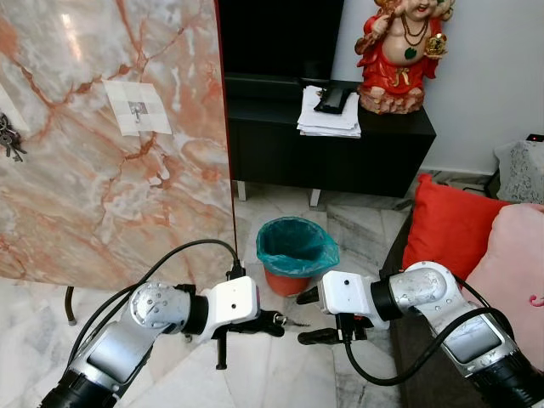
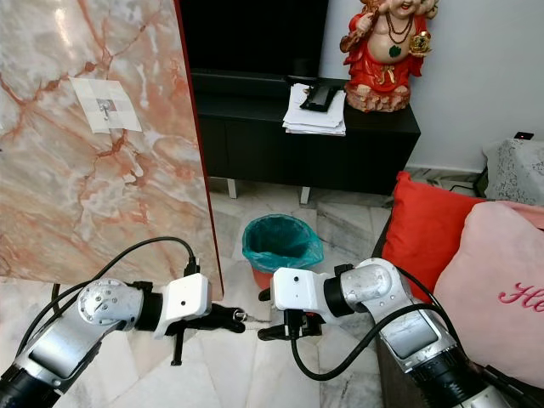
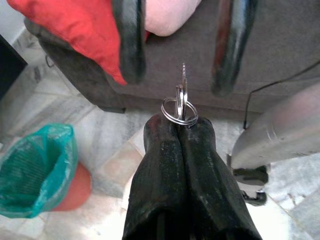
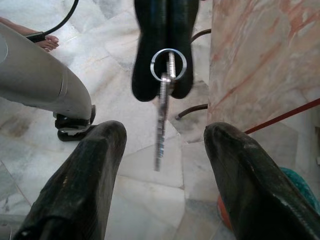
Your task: Hang keys on a hook
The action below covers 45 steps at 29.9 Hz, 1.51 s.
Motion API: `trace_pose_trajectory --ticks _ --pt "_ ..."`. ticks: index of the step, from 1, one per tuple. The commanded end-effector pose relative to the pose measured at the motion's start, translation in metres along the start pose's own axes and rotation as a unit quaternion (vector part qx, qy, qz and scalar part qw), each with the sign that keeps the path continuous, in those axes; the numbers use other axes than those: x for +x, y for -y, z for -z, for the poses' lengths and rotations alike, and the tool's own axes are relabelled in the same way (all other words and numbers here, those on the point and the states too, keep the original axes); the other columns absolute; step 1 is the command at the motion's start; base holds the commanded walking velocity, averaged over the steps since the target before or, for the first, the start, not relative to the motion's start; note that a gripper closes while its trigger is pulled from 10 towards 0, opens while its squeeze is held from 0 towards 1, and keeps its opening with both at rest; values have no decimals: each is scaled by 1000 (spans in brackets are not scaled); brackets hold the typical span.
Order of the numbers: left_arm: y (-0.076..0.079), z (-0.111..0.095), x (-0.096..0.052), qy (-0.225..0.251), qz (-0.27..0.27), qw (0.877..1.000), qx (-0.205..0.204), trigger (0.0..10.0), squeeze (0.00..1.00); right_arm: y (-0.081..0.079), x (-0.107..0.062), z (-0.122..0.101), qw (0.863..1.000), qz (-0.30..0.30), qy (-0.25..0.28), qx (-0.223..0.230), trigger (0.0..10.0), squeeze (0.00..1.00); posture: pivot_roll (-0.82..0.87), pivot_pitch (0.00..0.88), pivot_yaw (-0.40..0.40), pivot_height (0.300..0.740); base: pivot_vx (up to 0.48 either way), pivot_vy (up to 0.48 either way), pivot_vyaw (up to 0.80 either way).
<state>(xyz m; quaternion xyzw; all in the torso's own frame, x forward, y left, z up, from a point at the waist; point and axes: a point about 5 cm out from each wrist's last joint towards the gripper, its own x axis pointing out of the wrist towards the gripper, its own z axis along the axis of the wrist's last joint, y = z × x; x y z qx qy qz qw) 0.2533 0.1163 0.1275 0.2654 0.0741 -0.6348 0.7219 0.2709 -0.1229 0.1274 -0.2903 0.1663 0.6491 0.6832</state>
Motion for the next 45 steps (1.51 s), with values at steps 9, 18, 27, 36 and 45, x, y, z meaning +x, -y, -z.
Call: trace_pose_trajectory --ticks 9,18,27,36,45 --pt "-3 -4 3 0 -2 1000 19 10000 0 1 -6 -8 1000 -5 6 -15 824 0 -12 46 -59 740 0 0 0" --pt "-3 -4 3 0 -2 1000 19 10000 0 1 -6 -8 1000 -5 6 -15 824 0 -12 46 -59 740 0 0 0" --pt "-3 -4 3 0 -2 1000 19 10000 0 1 -6 -8 1000 -5 6 -15 824 0 -12 46 -59 740 0 0 0" --pt "-5 -5 4 4 -12 1000 23 10000 0 1 -9 -6 1000 -7 1 -14 0 0 -14 45 -62 740 0 0 0" --pt "-11 -6 5 5 -34 999 31 10000 0 3 -15 -4 1000 -5 -9 -13 0 0 -12 46 -64 740 0 0 0"
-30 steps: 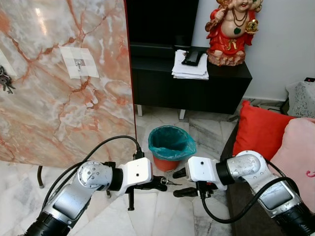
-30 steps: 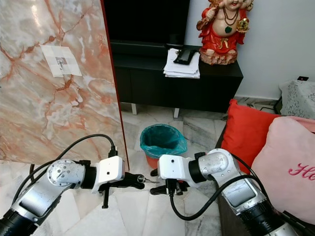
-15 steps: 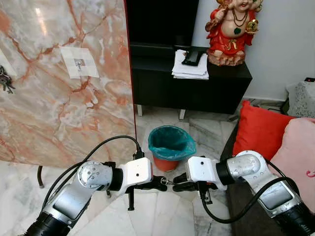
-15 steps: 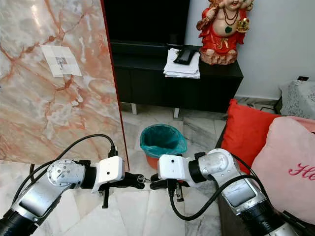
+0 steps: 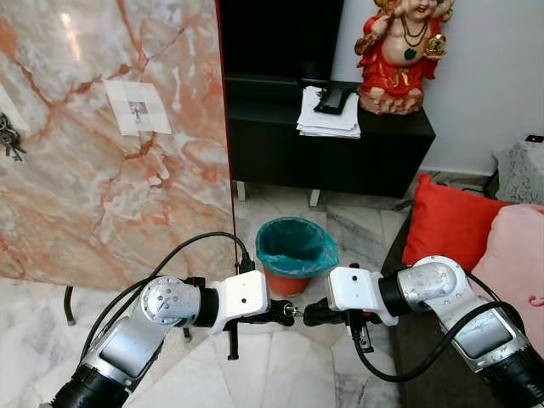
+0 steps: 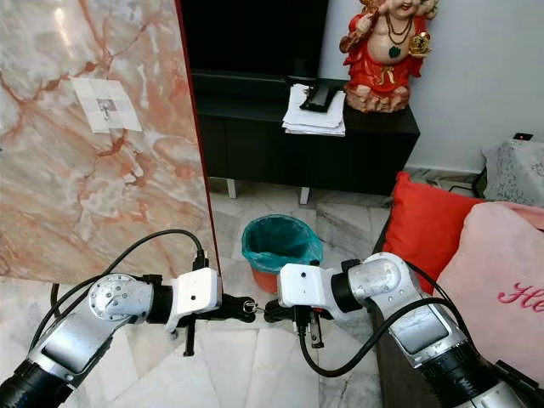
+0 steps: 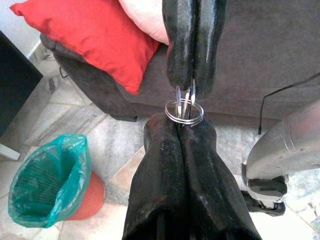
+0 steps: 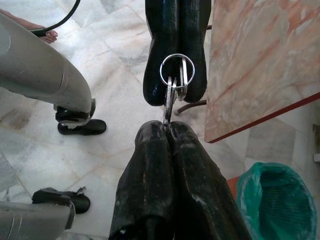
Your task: Hang keys on a hook
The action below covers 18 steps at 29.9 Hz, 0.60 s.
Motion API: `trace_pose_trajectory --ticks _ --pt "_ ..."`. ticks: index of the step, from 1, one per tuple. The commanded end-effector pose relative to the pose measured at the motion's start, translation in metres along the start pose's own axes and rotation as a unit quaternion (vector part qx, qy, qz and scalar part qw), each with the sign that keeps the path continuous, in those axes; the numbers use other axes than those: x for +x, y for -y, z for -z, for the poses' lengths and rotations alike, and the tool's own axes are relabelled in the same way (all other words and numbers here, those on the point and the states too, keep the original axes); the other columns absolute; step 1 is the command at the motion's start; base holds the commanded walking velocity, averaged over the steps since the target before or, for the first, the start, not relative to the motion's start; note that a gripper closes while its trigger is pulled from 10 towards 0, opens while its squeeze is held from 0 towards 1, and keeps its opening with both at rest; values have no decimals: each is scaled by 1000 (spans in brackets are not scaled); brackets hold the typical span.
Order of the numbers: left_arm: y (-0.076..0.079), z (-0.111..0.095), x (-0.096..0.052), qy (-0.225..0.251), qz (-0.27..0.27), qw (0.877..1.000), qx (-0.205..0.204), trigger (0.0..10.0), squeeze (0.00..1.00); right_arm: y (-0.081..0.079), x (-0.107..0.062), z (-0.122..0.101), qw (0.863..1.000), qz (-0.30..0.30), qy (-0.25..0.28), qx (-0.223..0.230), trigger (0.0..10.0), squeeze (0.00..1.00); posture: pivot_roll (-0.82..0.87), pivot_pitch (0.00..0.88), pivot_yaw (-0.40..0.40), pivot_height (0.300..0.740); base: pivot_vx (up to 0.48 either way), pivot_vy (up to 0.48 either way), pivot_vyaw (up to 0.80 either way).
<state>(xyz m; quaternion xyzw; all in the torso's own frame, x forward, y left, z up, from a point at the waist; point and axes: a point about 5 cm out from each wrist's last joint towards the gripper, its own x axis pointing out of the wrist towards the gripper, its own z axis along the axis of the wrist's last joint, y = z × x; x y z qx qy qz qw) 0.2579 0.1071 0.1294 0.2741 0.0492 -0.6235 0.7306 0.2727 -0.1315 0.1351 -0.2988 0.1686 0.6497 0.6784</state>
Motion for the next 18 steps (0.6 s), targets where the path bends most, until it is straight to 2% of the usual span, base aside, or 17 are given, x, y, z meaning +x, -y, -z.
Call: trace_pose_trajectory --ticks 1,5,6,7,15,16,18 --pt "-7 -1 -2 -5 -14 1000 12 10000 0 1 -5 -3 1000 -2 -2 -7 0 0 -12 46 -64 740 0 0 0" --pt "-8 2 -3 -16 -16 1000 12 10000 0 2 -7 -4 1000 -1 -2 -8 0 0 -13 47 -64 740 0 0 0" --pt "-7 2 -3 -17 -14 1000 11 10000 75 2 -7 -4 1000 -1 -2 -8 0 0 -14 47 -64 740 0 0 0" --pt "-7 4 -4 -25 -11 1000 14 10000 1000 2 -7 -3 1000 -1 -2 -8 0 0 -13 47 -64 740 0 0 0" --pt "-1 18 -6 -82 13 996 37 10000 1000 3 -8 -3 1000 1 -3 -8 0 0 -12 48 -65 740 0 0 0" --pt "2 23 -8 -104 27 993 43 10000 1000 3 -8 -3 1000 1 -3 -8 0 0 -14 49 -66 740 0 0 0" --pt "2 24 -8 -108 28 993 47 10000 1000 3 -8 -3 1000 2 -4 -8 0 0 -14 49 -66 740 0 0 0"
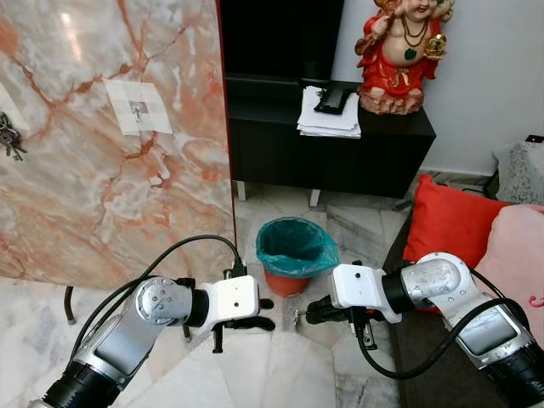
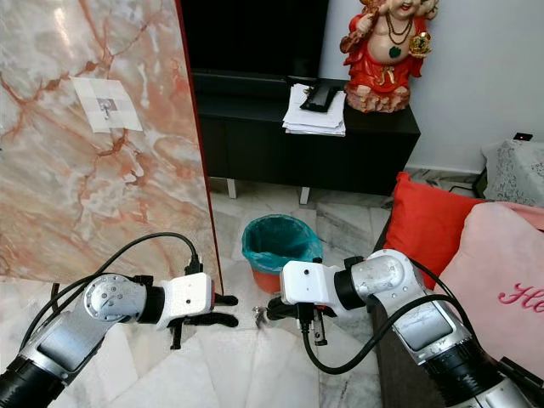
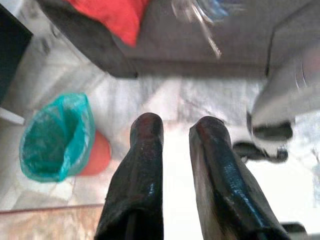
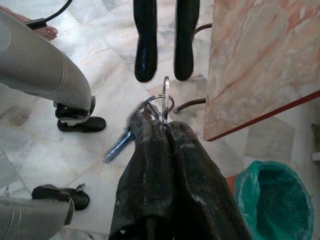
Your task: Hang keys on a hook
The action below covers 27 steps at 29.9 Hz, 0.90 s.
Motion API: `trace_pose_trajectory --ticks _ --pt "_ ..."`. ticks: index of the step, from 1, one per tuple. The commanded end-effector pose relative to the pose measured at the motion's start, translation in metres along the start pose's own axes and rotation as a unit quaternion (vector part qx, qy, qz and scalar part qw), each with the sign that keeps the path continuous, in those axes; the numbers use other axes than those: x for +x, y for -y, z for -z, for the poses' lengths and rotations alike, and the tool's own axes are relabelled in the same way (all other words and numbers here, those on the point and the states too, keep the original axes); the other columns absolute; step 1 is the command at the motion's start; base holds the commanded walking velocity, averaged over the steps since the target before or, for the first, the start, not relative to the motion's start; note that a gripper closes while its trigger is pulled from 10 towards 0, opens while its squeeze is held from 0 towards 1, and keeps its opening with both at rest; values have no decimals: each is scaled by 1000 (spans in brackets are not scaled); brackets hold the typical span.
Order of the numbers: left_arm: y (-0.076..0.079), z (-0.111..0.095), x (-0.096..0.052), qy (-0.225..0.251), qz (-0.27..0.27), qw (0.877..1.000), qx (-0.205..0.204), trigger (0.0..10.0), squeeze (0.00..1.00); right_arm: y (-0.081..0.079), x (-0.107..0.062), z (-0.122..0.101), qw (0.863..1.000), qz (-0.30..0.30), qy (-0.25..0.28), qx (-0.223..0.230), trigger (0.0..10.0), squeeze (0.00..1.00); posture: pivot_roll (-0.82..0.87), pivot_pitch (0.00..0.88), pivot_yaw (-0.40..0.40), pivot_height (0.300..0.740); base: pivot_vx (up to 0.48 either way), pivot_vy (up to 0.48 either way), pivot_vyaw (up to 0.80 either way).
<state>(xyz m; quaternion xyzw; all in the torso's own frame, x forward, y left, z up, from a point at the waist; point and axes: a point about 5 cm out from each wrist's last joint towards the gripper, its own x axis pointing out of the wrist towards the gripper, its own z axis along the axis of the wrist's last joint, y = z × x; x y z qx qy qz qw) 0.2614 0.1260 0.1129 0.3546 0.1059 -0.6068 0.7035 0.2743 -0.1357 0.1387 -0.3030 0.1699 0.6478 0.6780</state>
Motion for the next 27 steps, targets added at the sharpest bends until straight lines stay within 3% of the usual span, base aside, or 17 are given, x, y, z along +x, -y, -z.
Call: trace_pose_trajectory --ticks 1,3,4,13,14,16,18,23,27 --pt "1 1 1 -12 7 1000 22 10000 1000 1 -3 -3 1000 1 0 -6 0 0 -14 49 -66 740 0 0 0" --pt "-1 1 2 -8 -6 1000 25 10000 1000 1 -3 -3 1000 1 0 -6 0 0 -15 49 -67 740 0 0 0" --pt "-3 0 3 -7 -19 999 29 10000 0 1 -3 -3 1000 2 0 -6 0 0 -12 49 -68 740 0 0 0" --pt "-8 6 5 -8 -73 997 17 10000 0 7 -4 -10 1000 22 13 -16 0 0 -14 50 -68 740 0 0 0" --pt "-8 9 5 -10 -83 996 10 10000 0 9 -4 -11 999 27 17 -17 0 0 -14 50 -68 740 0 0 0" --pt "-7 24 5 -10 -154 987 -35 10000 0 18 -3 -18 996 72 46 -2 0 0 -12 47 -66 740 0 0 0" --pt "-6 28 5 -11 -173 984 -45 10000 0 20 -3 -19 995 80 57 5 0 0 -12 47 -66 740 0 0 0" --pt "18 60 3 -61 -215 970 -96 10000 0 18 -4 -22 994 89 69 -7 0 0 -12 45 -66 740 0 0 0" --pt "25 70 1 -71 -246 959 -125 10000 0 22 -6 -22 993 103 61 -15 0 0 -10 44 -65 740 0 0 0"
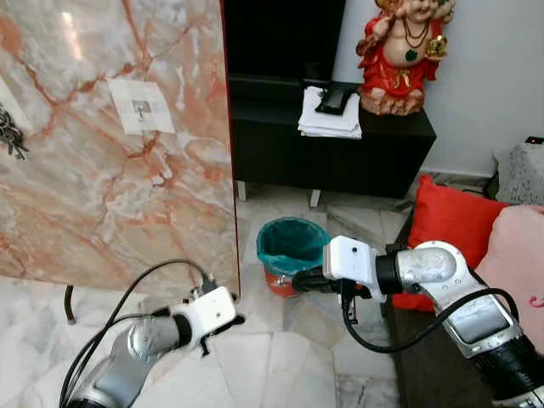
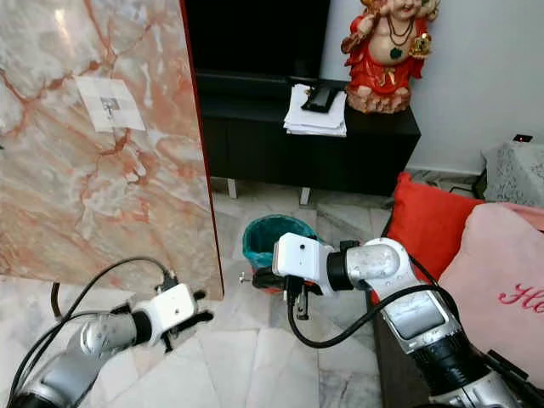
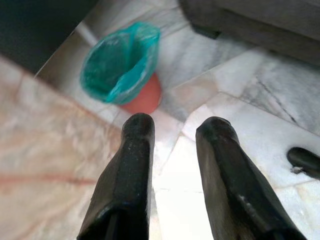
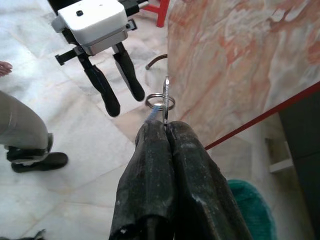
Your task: Hang keys on a hook
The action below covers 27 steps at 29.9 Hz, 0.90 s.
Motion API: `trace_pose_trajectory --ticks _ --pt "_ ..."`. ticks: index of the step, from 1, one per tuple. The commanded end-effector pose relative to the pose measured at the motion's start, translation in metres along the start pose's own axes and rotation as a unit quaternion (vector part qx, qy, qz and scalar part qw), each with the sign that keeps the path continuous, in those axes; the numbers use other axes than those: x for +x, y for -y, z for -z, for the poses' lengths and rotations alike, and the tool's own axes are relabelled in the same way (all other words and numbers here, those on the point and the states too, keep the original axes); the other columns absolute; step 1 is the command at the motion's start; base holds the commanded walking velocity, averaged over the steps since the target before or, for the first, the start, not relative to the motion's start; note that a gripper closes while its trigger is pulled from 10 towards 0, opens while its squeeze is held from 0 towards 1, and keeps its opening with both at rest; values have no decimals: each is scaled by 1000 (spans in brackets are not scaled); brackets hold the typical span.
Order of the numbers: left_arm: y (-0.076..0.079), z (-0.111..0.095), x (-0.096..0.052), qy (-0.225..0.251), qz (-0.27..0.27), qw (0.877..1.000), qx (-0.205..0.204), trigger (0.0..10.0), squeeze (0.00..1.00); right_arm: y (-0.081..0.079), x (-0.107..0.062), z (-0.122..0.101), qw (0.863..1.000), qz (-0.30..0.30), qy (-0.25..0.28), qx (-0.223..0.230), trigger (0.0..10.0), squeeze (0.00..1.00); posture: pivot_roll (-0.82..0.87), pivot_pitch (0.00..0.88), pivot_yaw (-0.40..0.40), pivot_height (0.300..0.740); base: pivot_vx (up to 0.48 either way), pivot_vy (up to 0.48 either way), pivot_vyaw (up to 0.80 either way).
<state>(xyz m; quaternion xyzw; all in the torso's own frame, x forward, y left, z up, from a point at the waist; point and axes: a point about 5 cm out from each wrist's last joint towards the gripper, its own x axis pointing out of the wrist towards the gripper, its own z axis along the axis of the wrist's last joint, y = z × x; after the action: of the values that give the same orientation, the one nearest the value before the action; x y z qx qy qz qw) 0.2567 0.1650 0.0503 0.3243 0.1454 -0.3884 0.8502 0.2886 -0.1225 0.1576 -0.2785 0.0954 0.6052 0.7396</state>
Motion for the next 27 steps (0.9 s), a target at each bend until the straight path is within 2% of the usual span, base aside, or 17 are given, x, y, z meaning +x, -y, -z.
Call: trace_pose_trajectory --ticks 1,3,5,8,9,11,15,17,18,19,20,21,22,27 --pt "-4 9 -3 -9 -49 999 -23 10000 0 9 -5 -2 999 31 -7 -13 0 0 -10 44 -65 740 0 0 0" --pt "-4 11 -3 -12 -58 998 -27 10000 0 11 -4 -3 999 38 -6 -13 0 0 -10 43 -66 740 0 0 0" --pt "-2 23 -3 -30 -100 993 -58 10000 0 20 0 -5 996 88 -4 17 0 0 -9 43 -66 740 0 0 0" --pt "3 32 -3 -44 -119 989 -78 10000 0 24 6 -7 991 121 7 62 0 0 -10 42 -63 740 0 0 0" --pt "3 32 -3 -44 -119 989 -78 10000 0 24 6 -7 991 121 7 62 0 0 -10 42 -63 740 0 0 0" --pt "8 38 -3 -50 -132 985 -103 10000 0 27 10 -6 982 159 15 103 0 0 -10 42 -62 740 0 0 0" --pt "12 41 -4 -53 -133 983 -115 10000 0 32 10 -2 965 202 24 169 0 0 -12 43 -59 740 0 0 0" --pt "13 42 -4 -54 -136 982 -118 10000 0 33 10 1 957 219 19 188 0 0 -12 43 -59 740 0 0 0" --pt "15 44 -3 -53 -142 980 -126 10000 0 35 9 6 948 244 2 206 0 0 -13 41 -55 740 0 0 0" --pt "15 44 -3 -53 -142 980 -126 10000 0 35 9 6 948 244 2 206 0 0 -13 41 -55 740 0 0 0" --pt "15 45 -3 -53 -143 980 -129 10000 0 36 8 8 942 257 -2 216 0 0 -13 41 -55 740 0 0 0" --pt "16 46 -4 -53 -143 979 -135 10000 0 38 6 10 929 281 -4 239 0 0 -16 38 -41 740 0 0 0" --pt "16 47 -4 -52 -141 979 -137 10000 0 38 5 11 924 290 -7 248 0 0 -18 38 -39 740 0 0 0" --pt "14 48 -6 -53 -135 980 -136 10000 0 38 2 19 911 313 -26 265 0 0 -15 34 -25 740 0 0 0"
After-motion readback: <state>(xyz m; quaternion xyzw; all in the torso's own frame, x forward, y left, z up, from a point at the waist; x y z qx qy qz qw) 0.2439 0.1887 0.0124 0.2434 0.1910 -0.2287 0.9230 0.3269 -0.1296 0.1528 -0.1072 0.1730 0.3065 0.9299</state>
